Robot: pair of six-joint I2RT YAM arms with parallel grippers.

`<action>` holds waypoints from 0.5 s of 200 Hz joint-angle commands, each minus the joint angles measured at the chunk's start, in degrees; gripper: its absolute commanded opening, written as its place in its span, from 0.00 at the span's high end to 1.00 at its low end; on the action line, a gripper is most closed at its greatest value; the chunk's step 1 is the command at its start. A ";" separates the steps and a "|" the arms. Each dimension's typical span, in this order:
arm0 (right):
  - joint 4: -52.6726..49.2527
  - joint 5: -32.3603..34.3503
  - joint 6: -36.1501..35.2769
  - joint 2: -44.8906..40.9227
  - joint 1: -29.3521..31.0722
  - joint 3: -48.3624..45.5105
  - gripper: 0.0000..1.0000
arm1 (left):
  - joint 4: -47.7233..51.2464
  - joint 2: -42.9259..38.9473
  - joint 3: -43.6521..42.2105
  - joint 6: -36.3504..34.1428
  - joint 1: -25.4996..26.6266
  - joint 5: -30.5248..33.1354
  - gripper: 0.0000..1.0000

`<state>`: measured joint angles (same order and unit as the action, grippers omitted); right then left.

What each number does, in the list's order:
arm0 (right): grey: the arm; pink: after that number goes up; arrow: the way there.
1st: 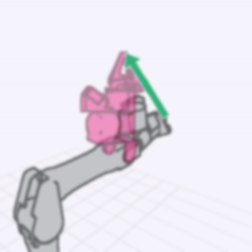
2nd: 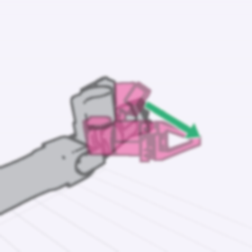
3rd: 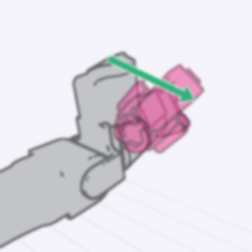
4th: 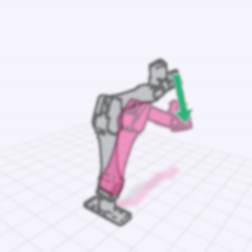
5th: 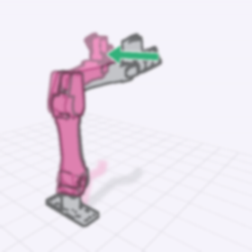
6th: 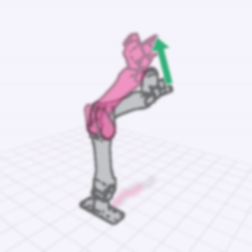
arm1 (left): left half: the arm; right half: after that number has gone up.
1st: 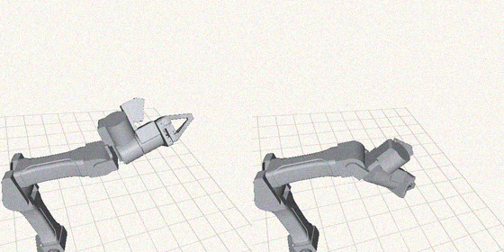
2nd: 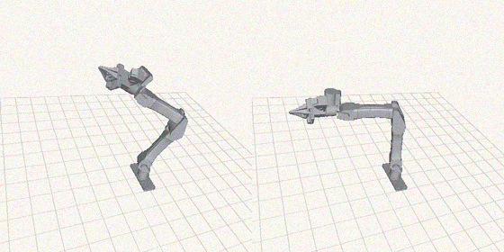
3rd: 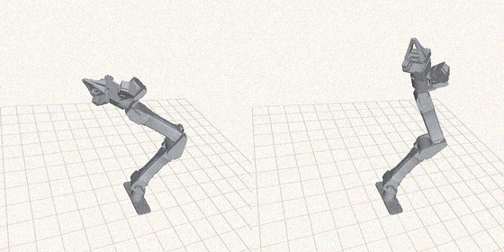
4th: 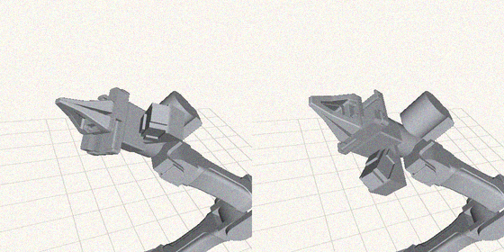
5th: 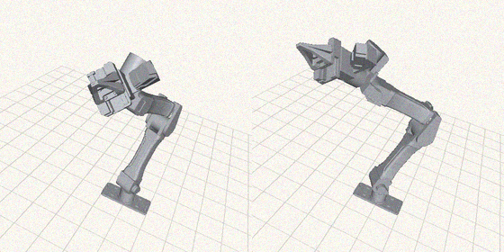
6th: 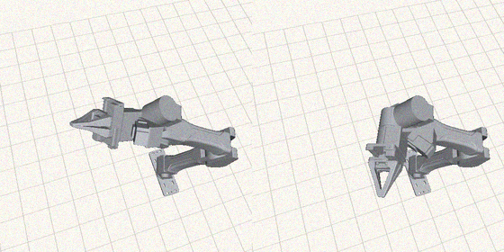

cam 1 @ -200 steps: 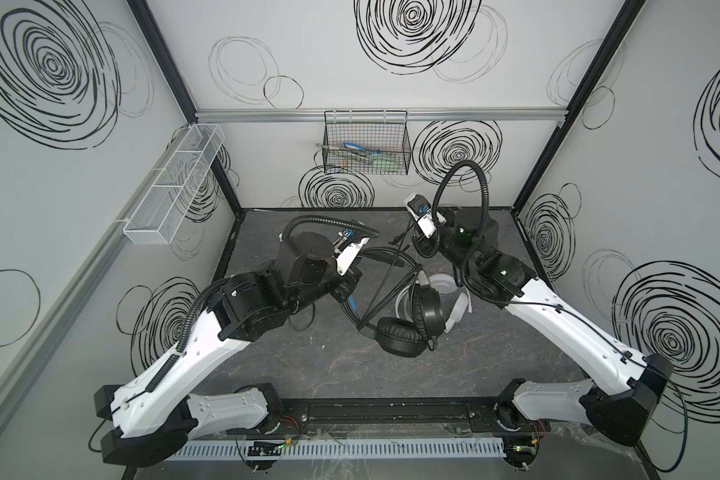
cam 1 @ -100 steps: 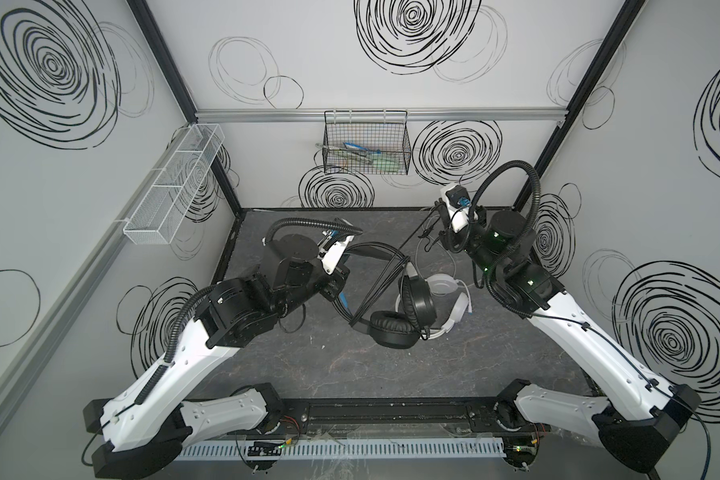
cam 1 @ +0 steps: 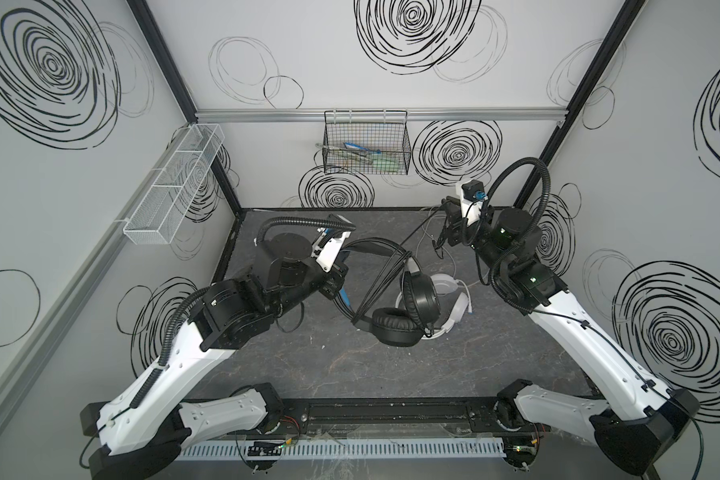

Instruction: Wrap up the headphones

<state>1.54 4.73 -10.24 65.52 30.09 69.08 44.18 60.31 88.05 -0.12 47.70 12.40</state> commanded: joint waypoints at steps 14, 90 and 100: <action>3.89 -4.69 5.76 0.84 -0.30 -2.66 0.80 | -11.24 -0.51 7.08 5.15 -0.38 -3.52 1.00; 6.61 -12.75 10.28 2.64 0.85 -4.39 0.80 | -15.85 2.42 11.26 8.35 -0.75 -4.27 1.00; 7.12 -13.61 10.66 2.77 1.34 -4.61 0.80 | -17.09 2.57 11.18 9.23 -0.93 -4.43 1.00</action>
<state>5.32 -5.50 -2.13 67.79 30.48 65.28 37.56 62.89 96.53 4.36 47.42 9.82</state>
